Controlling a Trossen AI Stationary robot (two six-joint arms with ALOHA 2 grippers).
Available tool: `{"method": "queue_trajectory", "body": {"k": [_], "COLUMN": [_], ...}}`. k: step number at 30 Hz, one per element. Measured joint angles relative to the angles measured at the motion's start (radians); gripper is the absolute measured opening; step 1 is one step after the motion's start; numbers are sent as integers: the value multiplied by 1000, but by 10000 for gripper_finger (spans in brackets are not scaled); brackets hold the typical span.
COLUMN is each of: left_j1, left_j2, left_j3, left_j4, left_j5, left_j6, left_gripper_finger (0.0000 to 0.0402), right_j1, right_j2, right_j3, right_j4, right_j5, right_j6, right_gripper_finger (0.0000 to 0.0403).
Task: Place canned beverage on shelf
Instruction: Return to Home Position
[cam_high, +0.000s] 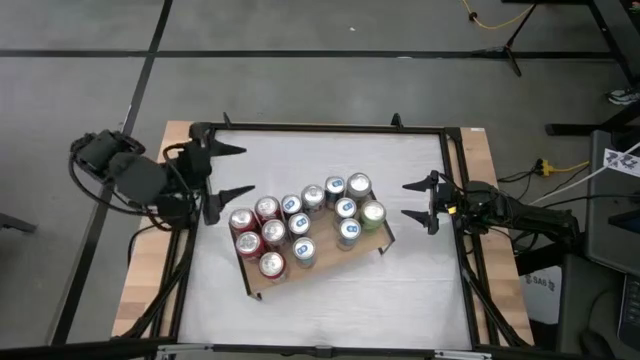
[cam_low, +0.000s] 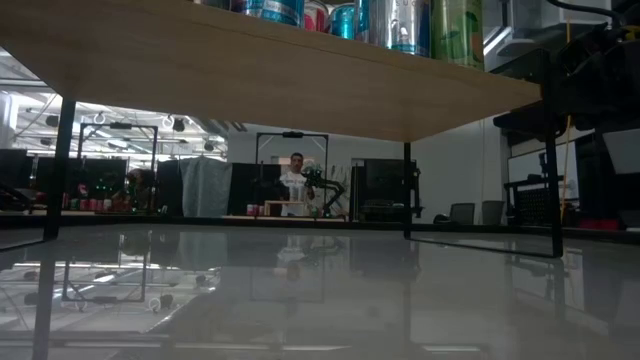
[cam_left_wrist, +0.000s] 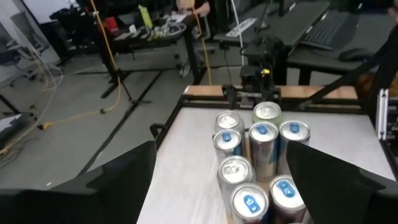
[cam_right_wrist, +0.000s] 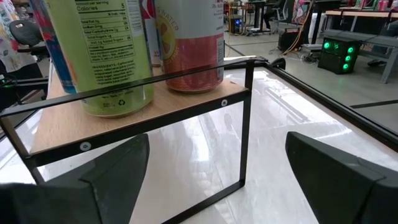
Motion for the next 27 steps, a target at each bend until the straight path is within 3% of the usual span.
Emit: {"method": "queue_trajectory", "body": {"k": [13, 18, 27], "left_j1": [100, 139, 176], "left_j2": [-548, -745, -1082], "left_j3": [-875, -1093, -1338], "left_j4": [845, 955, 959], "left_j5": [126, 198, 259], "left_j6": [262, 323, 342], "left_gripper_finger": [350, 350, 350], "right_j1": [0, 0, 0], "right_j2": [0, 0, 0], "right_j3": [0, 0, 0], "right_j4": [0, 0, 0], "right_j5": [0, 0, 0], "right_j6": [0, 0, 0], "right_gripper_finger": [367, 367, 367]}}
